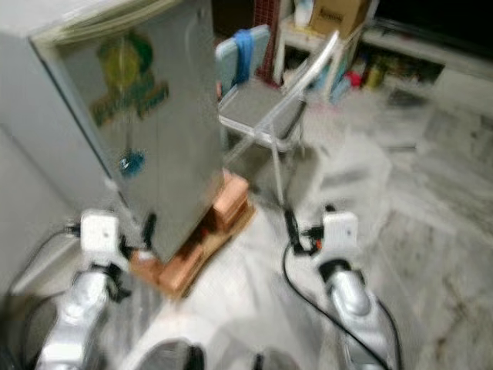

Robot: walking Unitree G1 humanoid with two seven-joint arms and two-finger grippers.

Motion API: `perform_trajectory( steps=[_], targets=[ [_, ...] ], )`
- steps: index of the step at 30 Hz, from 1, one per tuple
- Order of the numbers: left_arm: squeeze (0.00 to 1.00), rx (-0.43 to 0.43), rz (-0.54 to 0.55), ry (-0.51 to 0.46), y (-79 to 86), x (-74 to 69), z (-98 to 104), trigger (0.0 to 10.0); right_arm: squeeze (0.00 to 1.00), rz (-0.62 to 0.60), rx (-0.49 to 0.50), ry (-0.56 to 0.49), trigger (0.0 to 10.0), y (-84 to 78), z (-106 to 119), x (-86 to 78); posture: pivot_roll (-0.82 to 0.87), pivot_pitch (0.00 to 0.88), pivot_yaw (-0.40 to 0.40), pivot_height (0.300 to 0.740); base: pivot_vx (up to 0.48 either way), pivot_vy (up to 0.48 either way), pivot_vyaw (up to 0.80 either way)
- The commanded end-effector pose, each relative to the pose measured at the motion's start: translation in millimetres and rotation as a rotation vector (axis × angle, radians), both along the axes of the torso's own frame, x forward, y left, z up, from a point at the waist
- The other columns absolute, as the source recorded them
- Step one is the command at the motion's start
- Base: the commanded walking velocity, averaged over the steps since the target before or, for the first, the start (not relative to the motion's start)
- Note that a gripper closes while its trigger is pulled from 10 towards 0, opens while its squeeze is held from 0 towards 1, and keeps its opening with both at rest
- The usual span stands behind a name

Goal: Restocking fridge

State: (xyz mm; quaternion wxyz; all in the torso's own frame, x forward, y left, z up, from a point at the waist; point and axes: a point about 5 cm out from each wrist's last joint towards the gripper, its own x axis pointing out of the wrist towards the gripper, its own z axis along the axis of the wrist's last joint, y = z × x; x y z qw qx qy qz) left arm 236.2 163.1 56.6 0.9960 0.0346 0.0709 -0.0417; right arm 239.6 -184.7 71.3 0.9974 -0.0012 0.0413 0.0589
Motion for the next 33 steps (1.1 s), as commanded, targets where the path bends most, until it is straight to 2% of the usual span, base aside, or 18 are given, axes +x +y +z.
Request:
perform_trajectory(
  steps=[1,8,12,18,22,29,33],
  targets=[
    [0.00,0.004,0.001,0.001,3.1,-0.1,1.2,10.0,0.00,-0.004,0.006,0.000,10.0,1.7,0.8,1.8,0.04,0.036,-0.038,0.740,0.000,0.480,-0.59],
    [0.00,0.024,-0.020,0.003,3.1,2.4,1.9,10.0,0.00,-0.030,0.014,-0.007,10.0,1.5,1.1,-0.1,0.03,0.044,-0.018,0.740,0.000,0.480,-0.64],
    [0.00,0.043,-0.030,-0.012,2.2,5.8,3.1,10.0,0.00,-0.040,0.013,-0.009,10.0,0.9,1.0,-0.6,0.03,0.040,-0.018,0.740,0.000,0.480,0.00],
    [0.00,0.020,-0.042,-0.033,-0.6,11.8,8.2,10.0,0.00,-0.043,0.006,-0.016,10.0,0.7,2.6,1.9,0.03,0.045,-0.015,0.740,0.000,0.465,0.00],
    [0.00,0.019,-0.034,-0.037,-0.3,12.2,9.0,10.0,0.00,-0.040,-0.002,-0.023,10.0,0.2,4.5,6.0,0.03,0.049,-0.016,0.740,0.000,0.267,0.00],
    [0.00,0.024,-0.037,-0.039,-3.6,10.1,7.0,10.0,0.00,-0.044,-0.001,-0.020,10.0,0.5,4.2,5.5,0.03,0.053,-0.015,0.740,0.000,0.000,0.00],
    [0.00,0.009,-0.041,-0.044,-5.4,13.3,8.2,10.0,0.00,-0.043,-0.001,-0.011,10.0,0.9,2.9,4.1,0.03,0.054,-0.018,0.740,0.000,0.000,-0.74]
  ],
)
